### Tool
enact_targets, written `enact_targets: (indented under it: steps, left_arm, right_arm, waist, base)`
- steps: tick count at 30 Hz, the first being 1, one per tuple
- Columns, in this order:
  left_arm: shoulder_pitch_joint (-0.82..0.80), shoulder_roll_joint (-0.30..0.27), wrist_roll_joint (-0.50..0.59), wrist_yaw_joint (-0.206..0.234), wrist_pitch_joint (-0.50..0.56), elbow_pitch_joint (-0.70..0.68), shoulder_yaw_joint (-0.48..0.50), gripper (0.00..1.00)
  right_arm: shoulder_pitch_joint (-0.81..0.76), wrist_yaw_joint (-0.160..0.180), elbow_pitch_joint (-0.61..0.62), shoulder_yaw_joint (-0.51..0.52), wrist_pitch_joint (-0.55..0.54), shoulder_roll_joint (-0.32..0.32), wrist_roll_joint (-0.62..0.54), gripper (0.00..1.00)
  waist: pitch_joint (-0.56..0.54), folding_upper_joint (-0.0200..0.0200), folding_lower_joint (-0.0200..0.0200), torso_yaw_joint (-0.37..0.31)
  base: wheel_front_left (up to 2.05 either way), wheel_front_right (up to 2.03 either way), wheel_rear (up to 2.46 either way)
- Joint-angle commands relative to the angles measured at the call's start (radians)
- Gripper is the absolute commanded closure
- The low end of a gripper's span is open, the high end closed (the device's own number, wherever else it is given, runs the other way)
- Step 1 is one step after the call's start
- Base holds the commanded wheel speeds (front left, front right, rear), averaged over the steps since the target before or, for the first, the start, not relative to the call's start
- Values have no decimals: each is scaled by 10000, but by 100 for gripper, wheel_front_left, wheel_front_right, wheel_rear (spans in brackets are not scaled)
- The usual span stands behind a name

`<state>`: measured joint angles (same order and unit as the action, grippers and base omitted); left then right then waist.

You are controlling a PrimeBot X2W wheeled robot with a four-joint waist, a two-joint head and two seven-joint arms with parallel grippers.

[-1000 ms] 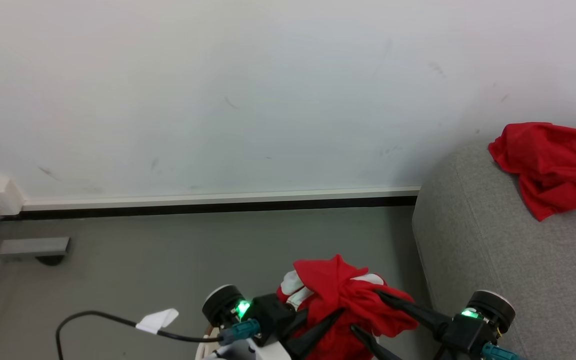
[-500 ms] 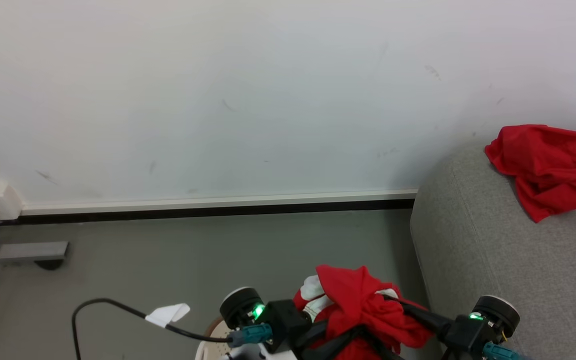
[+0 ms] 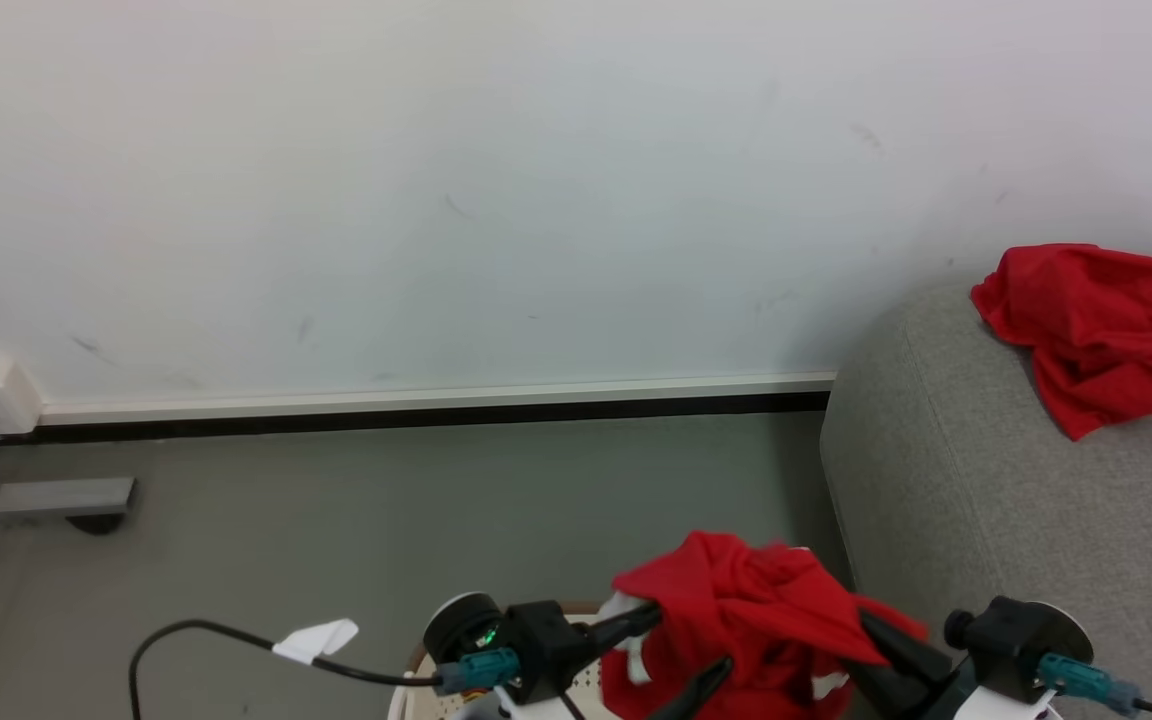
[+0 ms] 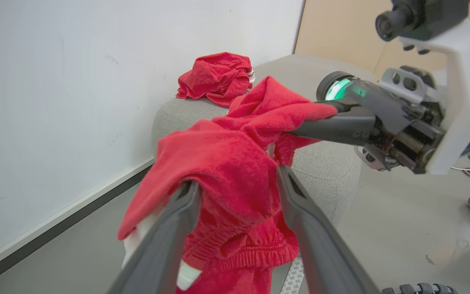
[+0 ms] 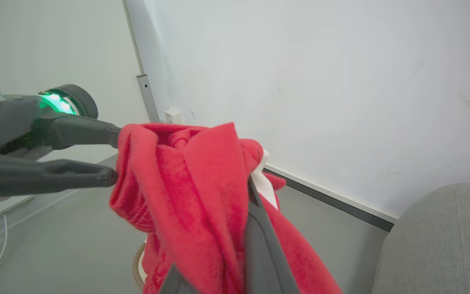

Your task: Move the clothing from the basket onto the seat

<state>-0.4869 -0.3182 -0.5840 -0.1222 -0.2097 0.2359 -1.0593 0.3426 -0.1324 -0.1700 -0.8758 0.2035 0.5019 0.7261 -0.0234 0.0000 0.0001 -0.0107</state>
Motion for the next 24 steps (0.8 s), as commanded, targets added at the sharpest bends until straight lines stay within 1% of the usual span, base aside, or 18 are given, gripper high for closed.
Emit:
enact_targets:
  steps: [1,7,9,15,24]
  left_arm:
    - [94,78,-63,38,-73,58,33,0]
    - [187,350,40,97,-379,617,149,0]
    - [258,471,122,143,-450,779,197,0]
    - [466,790,392,99,-547,1130,286,0]
    - [895,1163,1047,22,-550,949,1014,0]
  right_arm:
    - [-133,34,-23,55,40,-9,46,100]
    - [-512,32,-104,1090,268,89,234,100]
    - [-653,32,-91,1412,309,150,175,100]
    - [-1066,32,101,2331,358,210,31,100]
    - [-1622,31,499,3488,364,23,-302,100]
  waist:
    - [23,0,-1,-31]
    - [139,0,-1,-266]
    - [163,0,-1,-396]
    - [250,0,-1,-870]
    - [398,0,-1,-1681]
  base:
    - [0,0,0]
    - [0,0,0]
    - [0,0,0]
    - [0,0,0]
    - [0,0,0]
